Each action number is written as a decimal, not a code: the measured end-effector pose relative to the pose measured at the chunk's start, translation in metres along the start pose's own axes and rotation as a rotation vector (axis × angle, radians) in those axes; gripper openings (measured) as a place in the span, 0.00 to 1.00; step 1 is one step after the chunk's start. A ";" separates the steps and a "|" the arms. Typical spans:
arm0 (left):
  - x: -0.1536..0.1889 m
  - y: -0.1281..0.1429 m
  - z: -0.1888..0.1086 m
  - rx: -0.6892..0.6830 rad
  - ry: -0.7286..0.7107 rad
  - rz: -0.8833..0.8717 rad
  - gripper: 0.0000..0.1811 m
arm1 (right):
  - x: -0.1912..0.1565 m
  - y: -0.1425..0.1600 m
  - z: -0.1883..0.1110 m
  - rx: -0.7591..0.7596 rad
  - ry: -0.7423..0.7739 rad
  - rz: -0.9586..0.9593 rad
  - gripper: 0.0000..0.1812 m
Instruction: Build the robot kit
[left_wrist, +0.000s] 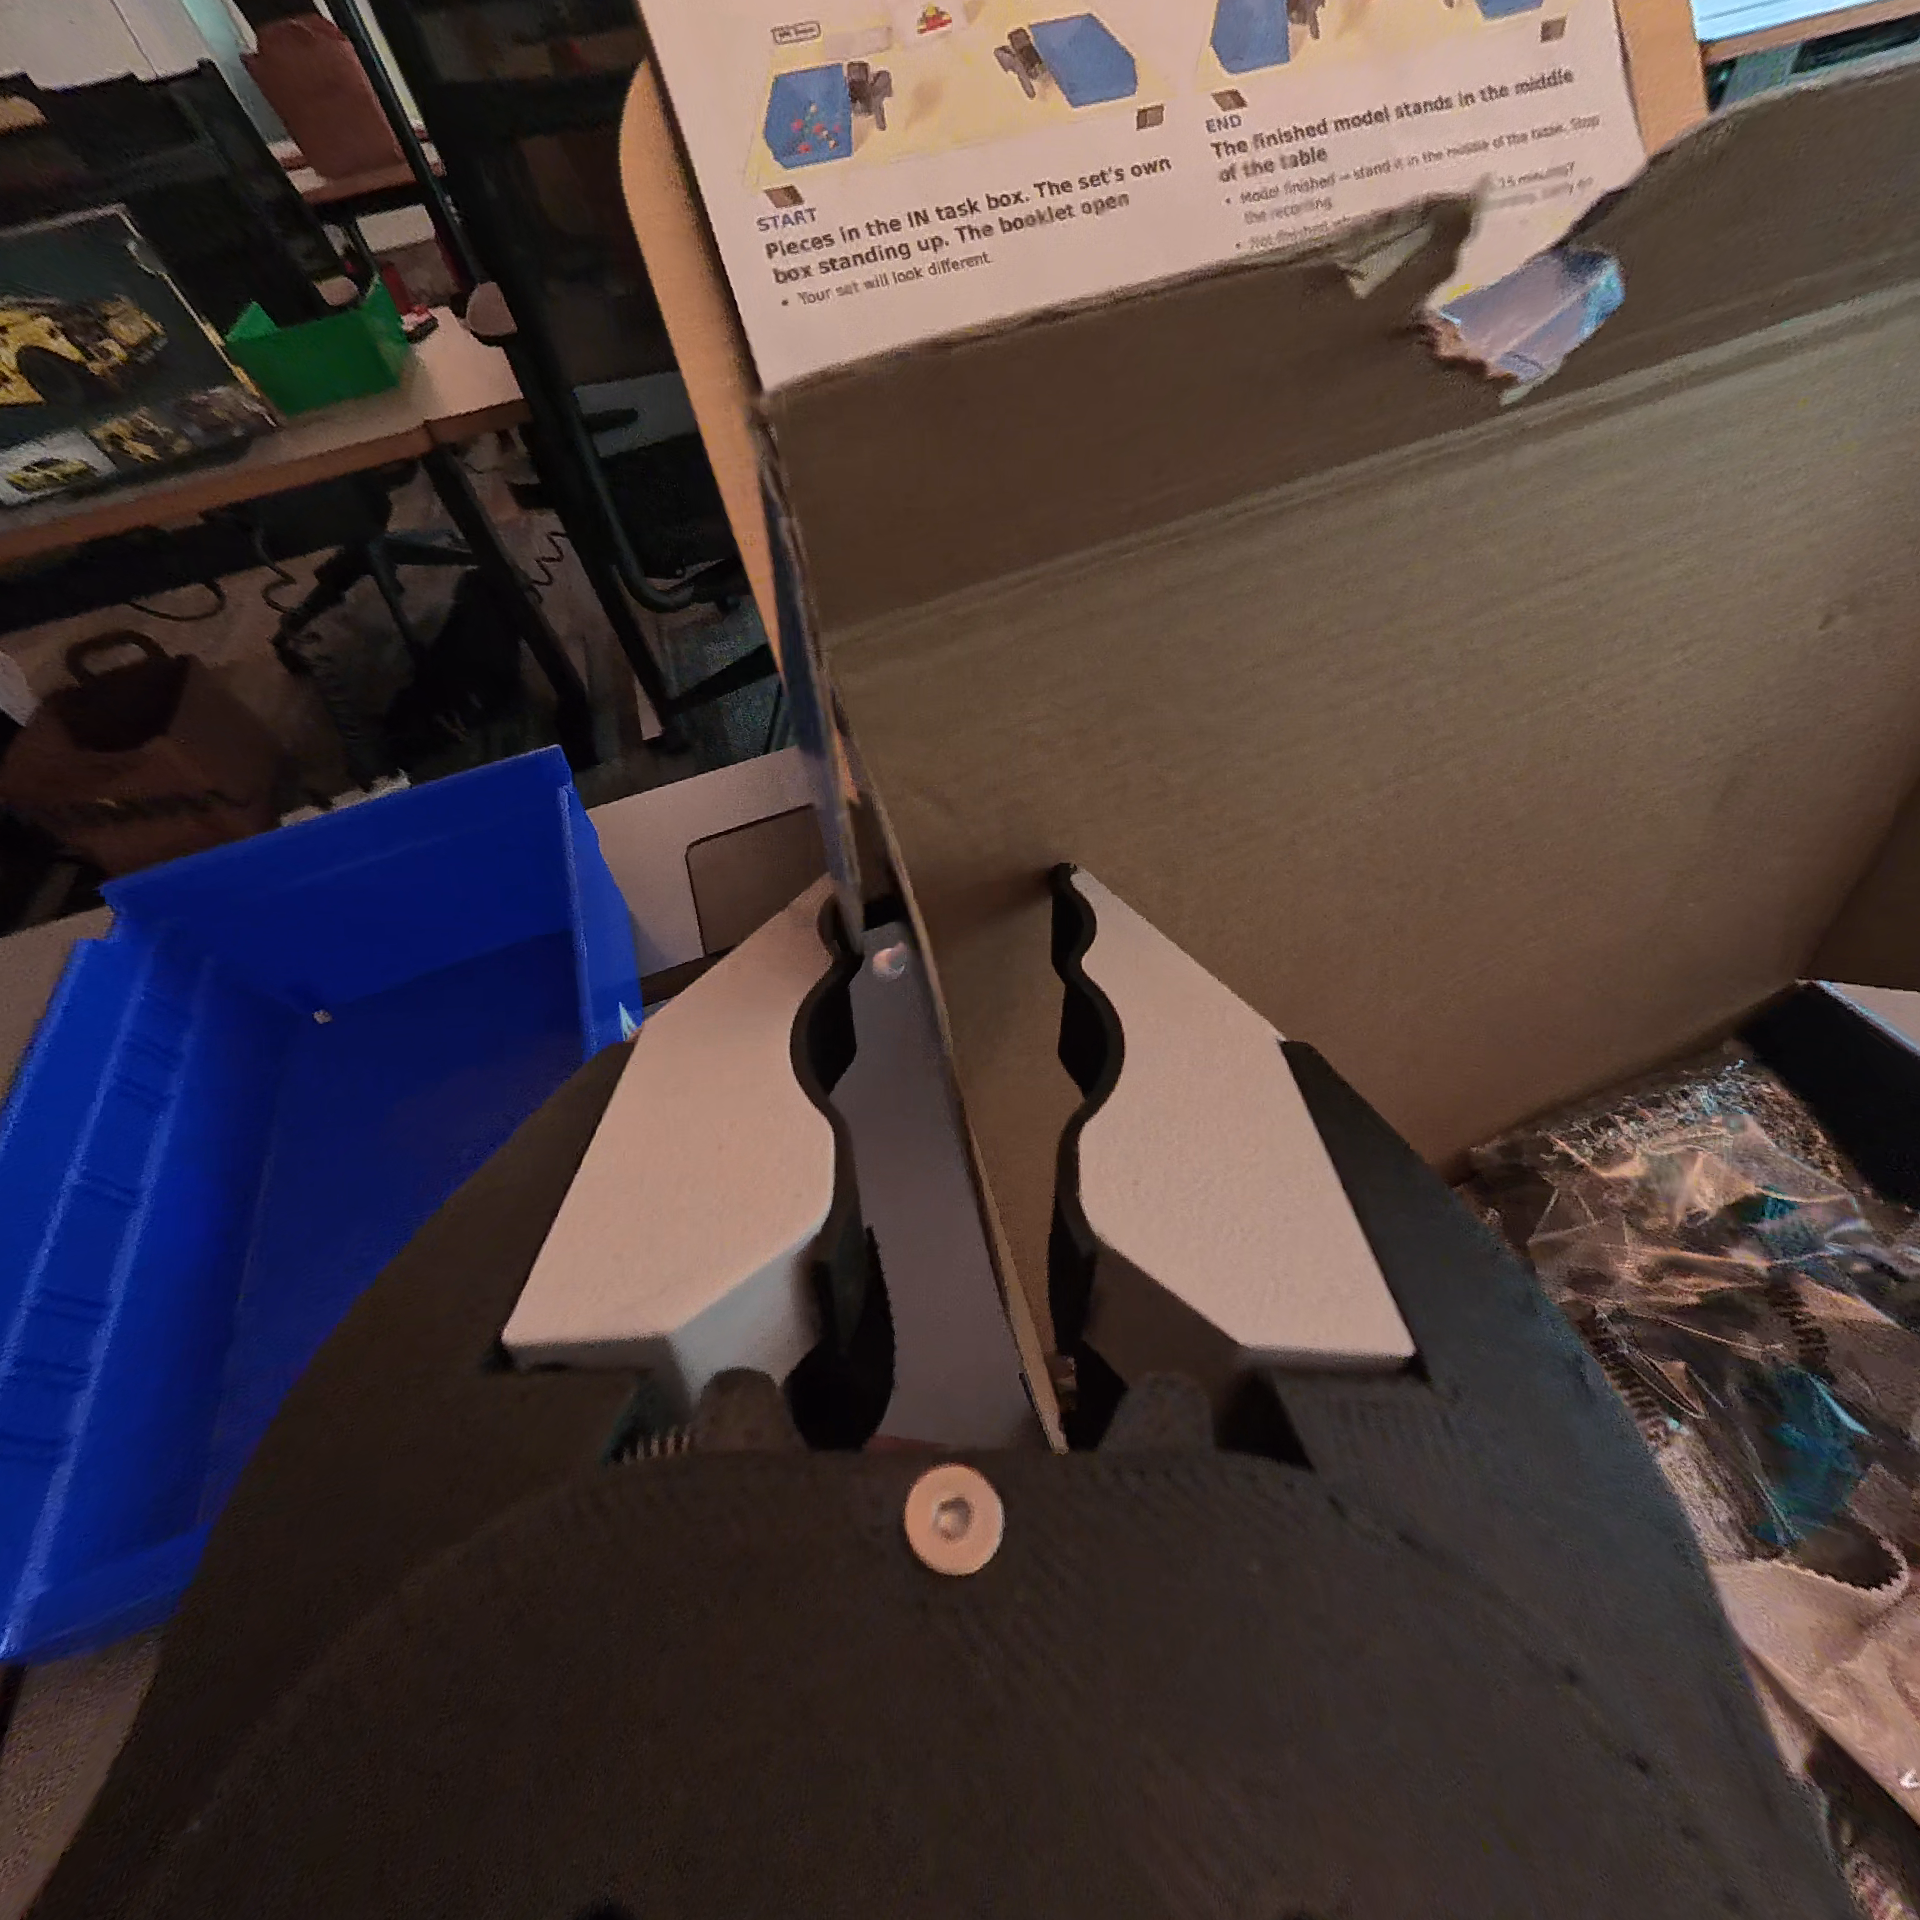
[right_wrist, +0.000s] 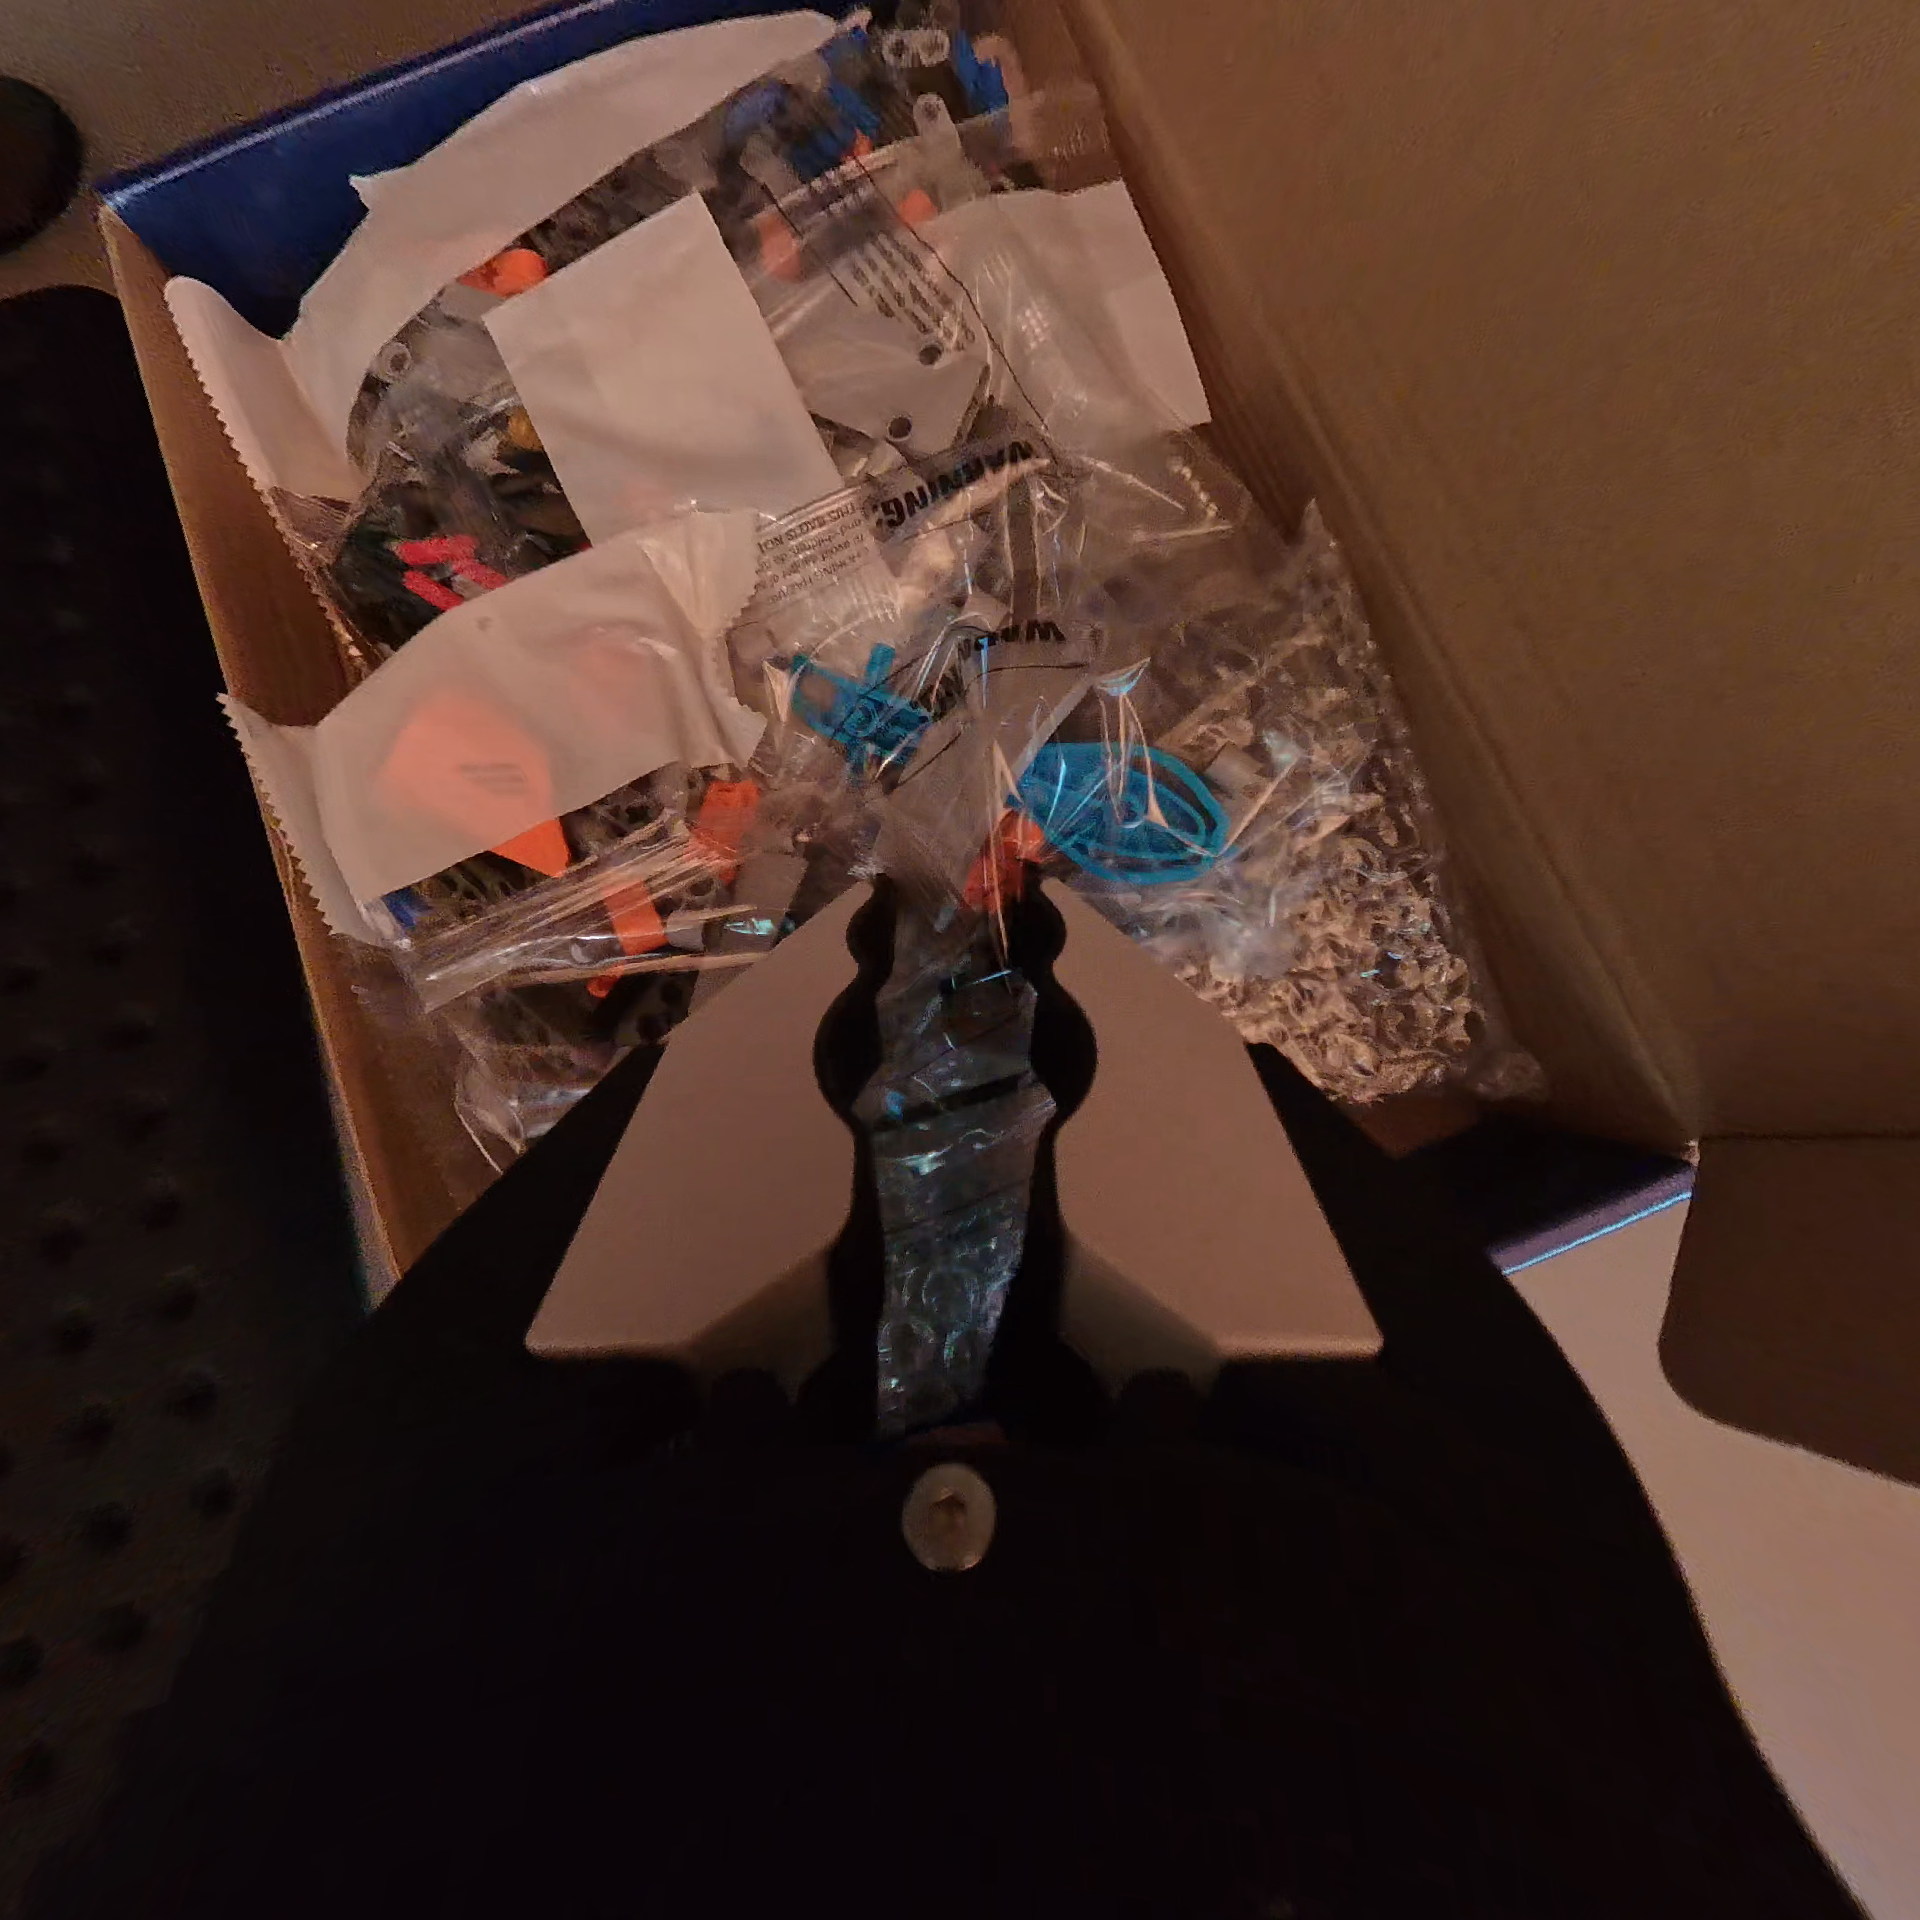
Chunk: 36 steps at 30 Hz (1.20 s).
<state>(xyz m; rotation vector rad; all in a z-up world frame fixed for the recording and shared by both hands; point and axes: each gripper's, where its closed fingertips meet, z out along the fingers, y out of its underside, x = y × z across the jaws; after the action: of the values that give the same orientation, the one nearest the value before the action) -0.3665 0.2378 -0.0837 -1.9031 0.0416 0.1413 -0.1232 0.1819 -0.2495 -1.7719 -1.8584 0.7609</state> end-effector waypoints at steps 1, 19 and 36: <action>0.000 -0.001 -0.001 0.003 -0.003 -0.003 0.19 | -0.001 -0.002 -0.002 0.014 0.003 -0.003 0.10; -0.004 -0.012 0.009 0.156 -0.041 -0.152 0.16 | 0.001 -0.048 -0.147 0.463 0.030 0.010 0.00; -0.011 -0.046 -0.059 0.217 -0.108 0.012 0.37 | 0.011 -0.091 -0.128 0.506 0.091 -0.004 0.00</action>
<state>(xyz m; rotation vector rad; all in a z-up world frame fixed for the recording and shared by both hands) -0.3688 0.1974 -0.0198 -1.6767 -0.0041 0.2379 -0.1063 0.2017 -0.0940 -1.4481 -1.4452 1.0233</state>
